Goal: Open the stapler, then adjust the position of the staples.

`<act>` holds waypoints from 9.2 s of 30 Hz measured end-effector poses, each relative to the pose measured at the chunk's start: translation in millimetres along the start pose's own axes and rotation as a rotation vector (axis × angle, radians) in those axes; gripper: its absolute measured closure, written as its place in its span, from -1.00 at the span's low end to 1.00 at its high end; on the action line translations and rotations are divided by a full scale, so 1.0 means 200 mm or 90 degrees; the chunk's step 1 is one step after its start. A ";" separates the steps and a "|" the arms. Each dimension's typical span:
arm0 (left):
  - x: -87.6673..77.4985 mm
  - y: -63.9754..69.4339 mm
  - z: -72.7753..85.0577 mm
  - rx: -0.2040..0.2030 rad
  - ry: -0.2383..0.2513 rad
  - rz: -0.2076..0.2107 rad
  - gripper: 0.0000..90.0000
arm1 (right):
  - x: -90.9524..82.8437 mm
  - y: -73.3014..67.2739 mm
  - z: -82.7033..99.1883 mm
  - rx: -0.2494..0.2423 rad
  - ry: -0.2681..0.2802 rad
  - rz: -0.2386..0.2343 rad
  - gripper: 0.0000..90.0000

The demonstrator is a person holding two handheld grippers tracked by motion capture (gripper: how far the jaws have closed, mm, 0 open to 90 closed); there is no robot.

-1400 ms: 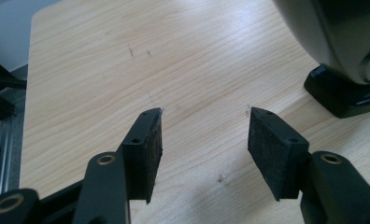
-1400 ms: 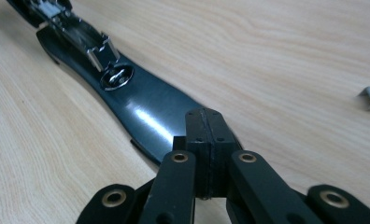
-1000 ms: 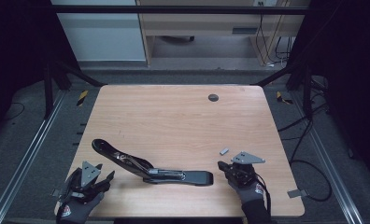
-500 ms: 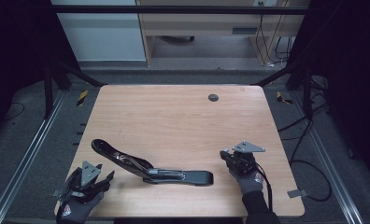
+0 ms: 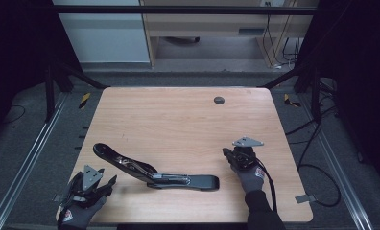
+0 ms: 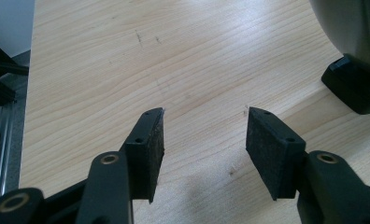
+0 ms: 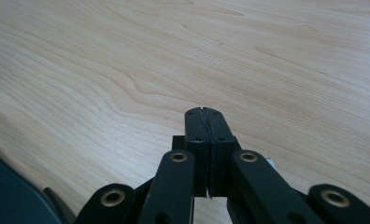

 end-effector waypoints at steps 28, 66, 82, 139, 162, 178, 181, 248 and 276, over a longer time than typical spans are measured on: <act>0.00 0.00 0.00 0.000 -0.004 -0.001 0.03 | 0.11 0.02 0.06 -0.020 -0.084 0.032 1.00; 0.00 0.00 0.00 0.001 -0.003 -0.001 0.03 | 0.07 0.04 0.09 -0.013 -0.088 0.032 1.00; -0.01 0.00 0.00 0.001 -0.003 -0.003 0.03 | 0.04 0.10 0.11 -0.007 -0.094 0.058 1.00; 0.00 -0.01 0.01 -0.004 -0.010 0.000 -0.01 | 0.14 0.13 0.02 0.057 -0.127 0.138 0.59; 0.00 0.00 0.00 -0.001 -0.009 -0.001 -0.01 | -0.07 0.12 -0.01 0.001 -0.062 0.067 0.73; 0.00 0.00 0.01 0.002 -0.012 0.001 -0.01 | -0.28 0.11 0.19 -0.049 -0.066 0.008 0.73; 0.00 0.00 0.01 0.001 -0.013 0.001 -0.01 | -0.30 0.10 0.22 -0.061 -0.075 0.005 0.73; 0.01 0.00 0.01 -0.005 -0.018 0.014 -0.02 | -0.28 0.06 0.28 -0.019 -0.174 0.038 0.68; 0.01 0.00 0.01 -0.005 -0.018 0.014 -0.02 | -0.30 0.06 0.25 -0.025 -0.165 0.022 0.73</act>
Point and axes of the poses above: each handheld gripper's, and its own axes: x roughly forward along the jaws, z roughly out of its underside, y roughly to its right, the point moved 4 cm from there along x, roughly forward along the jaws, and after that the axes turned 4 degrees about z, right-handed, at the moved point
